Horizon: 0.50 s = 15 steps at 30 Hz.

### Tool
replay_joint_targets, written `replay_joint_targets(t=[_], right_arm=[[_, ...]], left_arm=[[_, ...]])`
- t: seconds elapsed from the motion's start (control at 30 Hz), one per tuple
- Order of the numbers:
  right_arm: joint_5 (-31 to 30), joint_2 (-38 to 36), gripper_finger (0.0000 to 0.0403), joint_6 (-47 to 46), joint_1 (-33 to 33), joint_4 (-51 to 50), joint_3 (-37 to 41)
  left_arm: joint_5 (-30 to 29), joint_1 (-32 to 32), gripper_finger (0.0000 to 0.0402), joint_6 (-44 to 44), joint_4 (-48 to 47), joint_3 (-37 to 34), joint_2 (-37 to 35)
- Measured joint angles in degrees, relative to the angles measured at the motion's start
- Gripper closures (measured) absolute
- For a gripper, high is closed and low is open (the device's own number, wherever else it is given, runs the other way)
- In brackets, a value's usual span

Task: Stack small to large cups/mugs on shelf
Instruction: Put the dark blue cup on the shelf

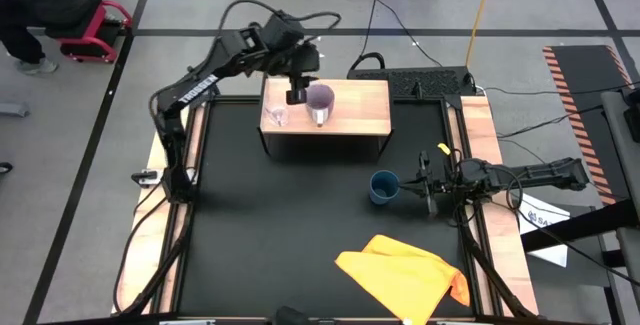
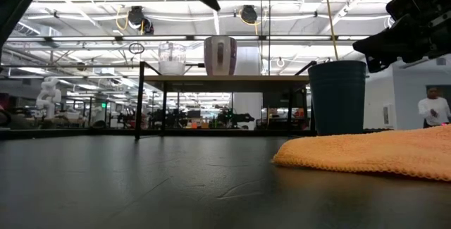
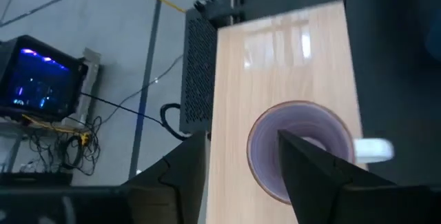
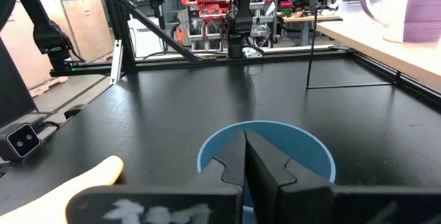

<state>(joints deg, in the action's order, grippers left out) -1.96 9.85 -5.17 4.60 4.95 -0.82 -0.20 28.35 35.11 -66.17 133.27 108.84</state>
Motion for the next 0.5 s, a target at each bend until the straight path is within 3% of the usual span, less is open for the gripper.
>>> replay_joint_targets(t=[0.13, 0.33, 0.5], right_arm=[[0.01, -0.01, 0.0403, -0.16, 0.00, 0.43, 0.00], [0.00, -0.02, 0.0403, -0.17, 0.00, 0.46, 0.00], [0.00, -0.02, 0.0403, -0.17, 0.00, 0.48, 0.00]], left_arm=[[2.59, -0.25, 0.0262, -2.63, -1.78, 0.00, -3.24], [4.50, -2.70, 0.0382, -2.95, -6.46, 0.00, -7.99], [4.64, -7.04, 0.0397, -3.50, -11.81, 0.02, -11.40]])
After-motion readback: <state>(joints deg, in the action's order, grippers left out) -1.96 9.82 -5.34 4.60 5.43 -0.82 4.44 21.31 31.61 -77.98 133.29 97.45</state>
